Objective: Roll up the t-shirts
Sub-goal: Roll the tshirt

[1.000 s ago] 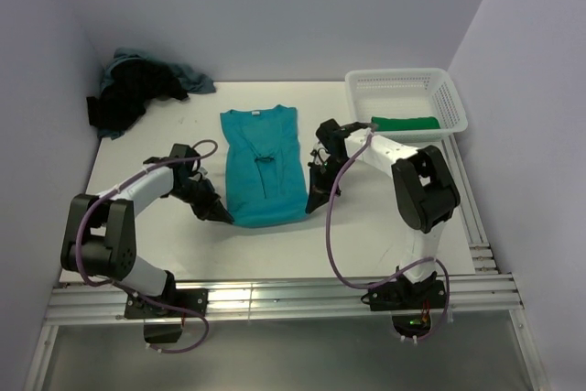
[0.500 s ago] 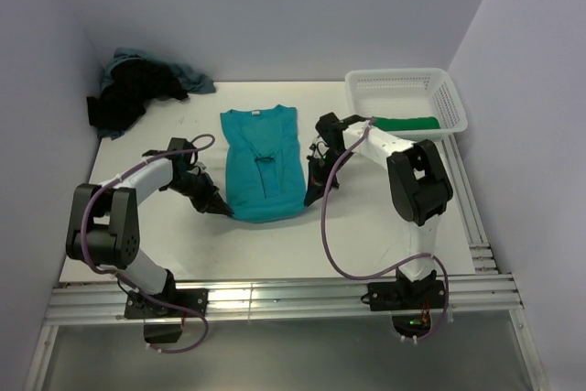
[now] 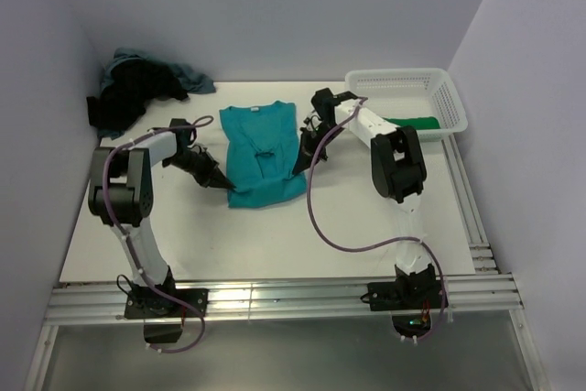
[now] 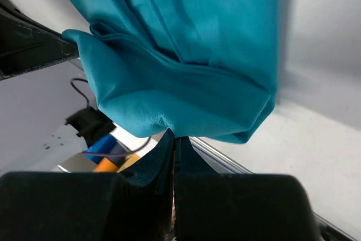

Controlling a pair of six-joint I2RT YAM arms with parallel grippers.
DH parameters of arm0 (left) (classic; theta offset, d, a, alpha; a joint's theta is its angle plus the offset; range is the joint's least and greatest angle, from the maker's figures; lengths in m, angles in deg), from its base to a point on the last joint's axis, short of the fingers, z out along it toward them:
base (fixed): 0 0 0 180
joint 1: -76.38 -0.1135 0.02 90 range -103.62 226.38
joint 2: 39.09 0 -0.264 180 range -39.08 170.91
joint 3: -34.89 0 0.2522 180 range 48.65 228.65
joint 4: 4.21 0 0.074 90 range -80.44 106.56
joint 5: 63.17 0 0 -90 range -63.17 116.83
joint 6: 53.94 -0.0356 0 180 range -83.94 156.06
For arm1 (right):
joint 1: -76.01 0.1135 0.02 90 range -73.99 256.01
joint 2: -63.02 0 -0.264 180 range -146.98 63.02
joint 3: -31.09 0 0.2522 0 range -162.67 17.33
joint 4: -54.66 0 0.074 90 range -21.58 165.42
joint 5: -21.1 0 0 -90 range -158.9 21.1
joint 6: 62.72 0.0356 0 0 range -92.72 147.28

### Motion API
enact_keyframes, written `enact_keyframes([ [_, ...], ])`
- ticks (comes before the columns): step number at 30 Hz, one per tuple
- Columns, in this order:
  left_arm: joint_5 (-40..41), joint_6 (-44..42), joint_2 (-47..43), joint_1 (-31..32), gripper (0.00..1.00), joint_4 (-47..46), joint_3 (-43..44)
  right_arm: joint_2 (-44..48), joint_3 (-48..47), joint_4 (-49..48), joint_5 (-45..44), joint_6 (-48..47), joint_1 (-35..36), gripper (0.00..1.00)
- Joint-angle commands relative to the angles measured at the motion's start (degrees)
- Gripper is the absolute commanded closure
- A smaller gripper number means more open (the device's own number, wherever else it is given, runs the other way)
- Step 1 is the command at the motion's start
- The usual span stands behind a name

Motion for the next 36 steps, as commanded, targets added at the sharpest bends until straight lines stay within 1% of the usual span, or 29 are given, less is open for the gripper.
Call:
enact_keyframes([
  [1, -3.14, -1.18, 4.89, -1.09, 0.99, 0.16, 6.75, -3.25, -6.37, 2.18, 2.97, 2.32, -1.47, 1.00],
  [2, -3.41, -1.09, 5.87, -1.35, 1.00, 0.33, 9.28, -3.87, -6.99, 1.40, 3.93, 2.85, -1.82, 1.00],
  [5, -3.58, -0.74, 8.77, -2.14, 0.99, 0.60, 13.16, -5.63, -8.40, -0.62, 5.08, 5.22, -2.96, 1.00],
  [6, -3.58, -0.31, 9.39, -2.32, 0.99, 0.51, 13.87, -6.33, -8.67, -1.15, 5.26, 5.66, -3.23, 1.00],
  [7, -3.58, -0.13, 10.52, -2.49, 0.94, 0.25, 14.49, -6.59, -9.02, -1.68, 5.35, 6.54, -3.49, 1.00],
  [12, -4.81, 2.86, 12.29, -3.81, 0.94, -3.26, 16.34, -7.13, -8.15, -7.83, 5.79, 10.67, -5.34, 1.00],
  [14, -5.69, 4.78, 12.65, -3.99, 0.86, -4.75, 16.43, -6.51, -6.57, -11.77, 5.79, 13.31, -5.87, 0.99],
  [15, -6.30, 5.75, 12.65, -3.99, 0.82, -7.72, 16.17, -5.73, -5.95, -13.01, 5.79, 14.27, -6.31, 0.92],
  [16, -7.53, 7.07, 12.12, -3.99, 0.77, -9.67, 15.64, -5.37, -4.73, -14.24, 5.61, 16.37, -6.57, 0.89],
  [17, -7.89, 8.56, 11.51, -3.99, 0.73, -11.69, 13.98, -4.76, -3.76, -17.56, 5.70, 17.52, -6.75, 0.88],
  [18, -8.33, 12.23, 10.89, -5.55, 0.63, -17.36, 12.92, -3.45, -2.88, -19.60, 5.79, 18.67, -6.92, 0.86],
  [19, -9.03, 14.18, 9.32, -5.66, 0.45, -19.94, 11.96, -2.65, -1.22, -21.36, 5.70, 21.29, -7.36, 0.83],
  [20, -9.29, 15.94, 8.44, -5.92, 0.41, -23.36, 10.03, -2.03, -0.68, -24.33, 4.48, 22.36, -7.54, 0.80],
  [21, -9.30, 19.26, 7.47, -6.01, 0.38, -26.18, 9.23, -0.55, -0.24, -25.84, 4.21, 24.11, -7.80, 0.75],
  [22, -9.21, 20.43, 6.15, -6.10, 0.30, -29.78, 8.96, -0.10, -0.49, -26.29, 3.86, 24.39, -8.15, 0.73],
  [24, -8.07, 21.23, 5.35, -6.36, 0.30, -30.95, 9.74, 0.61, -1.20, -27.70, 3.15, 24.74, -8.42, 0.71],
  [27, -5.96, 18.08, 4.21, -6.45, 0.29, -28.59, 13.43, 2.45, -2.60, -28.75, 1.48, 23.52, -8.68, 0.51],
  [29, -4.82, 14.49, 3.68, -6.45, 0.30, -25.70, 15.89, 3.42, -2.17, -30.68, 2.01, 22.73, -8.68, 0.50],
  [30, -4.29, 13.42, 3.51, -6.45, 0.30, -25.16, 16.34, 4.47, -1.91, -31.13, 2.27, 21.33, -8.68, 0.41],
  [31, -4.11, 12.28, 2.72, -6.36, 0.31, -23.94, 16.52, 4.91, -0.95, -31.39, 2.36, 20.53, -8.60, 0.36],
  [32, -2.81, 9.83, 1.67, -6.27, 0.31, -22.88, 16.52, 5.70, -0.07, -31.39, 2.97, 18.26, -8.42, 0.36],
  [34, -1.48, 7.53, 0.44, -6.19, 0.31, -21.47, 15.30, 6.15, 0.81, -30.87, 3.41, 15.44, -8.24, 0.36],
  [35, -1.13, 5.61, -0.27, -5.92, 0.31, -20.94, 14.68, 6.58, 1.08, -28.69, 3.07, 13.68, -7.72, 0.36],
  [36, -0.43, 4.37, -1.41, -5.66, 0.32, -20.24, 14.06, 6.85, 1.78, -27.71, 1.58, 9.58, -7.46, 0.36],
])
